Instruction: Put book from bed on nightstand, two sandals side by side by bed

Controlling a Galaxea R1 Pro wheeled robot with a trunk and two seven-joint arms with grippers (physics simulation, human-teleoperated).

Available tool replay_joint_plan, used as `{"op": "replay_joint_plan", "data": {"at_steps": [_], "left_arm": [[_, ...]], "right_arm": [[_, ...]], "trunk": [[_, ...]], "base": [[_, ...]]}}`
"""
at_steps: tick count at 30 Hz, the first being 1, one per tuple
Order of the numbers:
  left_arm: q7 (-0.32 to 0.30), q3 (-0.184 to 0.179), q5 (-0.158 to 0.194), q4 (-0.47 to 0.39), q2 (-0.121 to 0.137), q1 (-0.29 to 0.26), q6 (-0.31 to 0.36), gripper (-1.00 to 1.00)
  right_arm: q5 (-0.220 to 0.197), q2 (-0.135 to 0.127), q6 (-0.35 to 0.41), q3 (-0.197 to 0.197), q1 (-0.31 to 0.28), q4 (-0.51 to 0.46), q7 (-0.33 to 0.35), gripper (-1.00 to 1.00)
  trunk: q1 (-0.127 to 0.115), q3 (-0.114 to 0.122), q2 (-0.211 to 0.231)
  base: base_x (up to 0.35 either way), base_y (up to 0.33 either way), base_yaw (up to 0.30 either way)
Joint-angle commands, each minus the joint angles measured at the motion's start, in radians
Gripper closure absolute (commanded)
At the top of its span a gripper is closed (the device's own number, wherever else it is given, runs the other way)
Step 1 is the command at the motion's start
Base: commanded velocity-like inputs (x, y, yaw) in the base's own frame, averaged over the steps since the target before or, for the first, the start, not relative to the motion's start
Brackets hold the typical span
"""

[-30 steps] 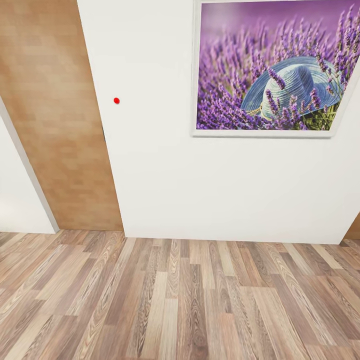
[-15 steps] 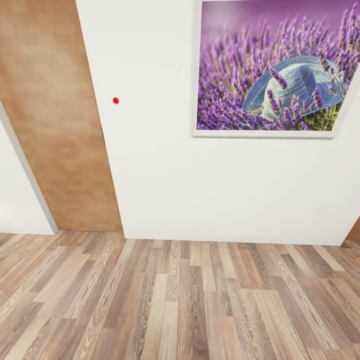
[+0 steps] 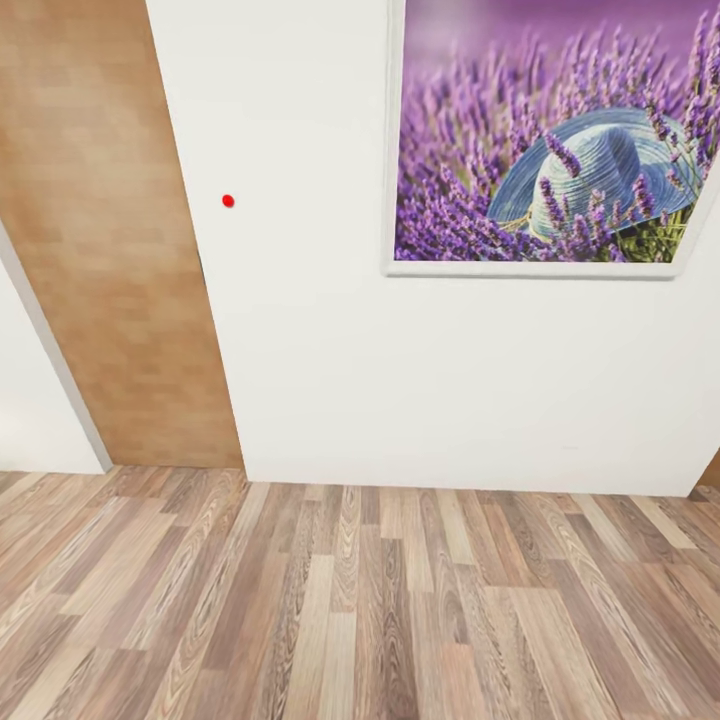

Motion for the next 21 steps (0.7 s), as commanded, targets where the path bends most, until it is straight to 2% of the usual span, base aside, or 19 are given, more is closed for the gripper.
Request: {"op": "replay_joint_plan", "data": {"at_steps": [1, 21], "left_arm": [[-0.002, 0.000, 0.000, 0.001, 0.000, -0.001, -0.003, -1.00], [-0.002, 0.000, 0.000, 0.000, 0.000, -0.001, -0.003, -1.00]], "right_arm": [[0.001, 0.000, -0.003, 0.000, 0.000, 0.000, 0.000, -1.00], [0.002, 0.002, -0.003, 0.002, 0.000, 0.000, 0.000, -1.00]], "trunk": [[0.000, -0.001, 0.000], [0.000, -0.001, 0.000]], "base": [[0.101, 0.000, 0.000], [0.131, -0.003, 0.000]]}}
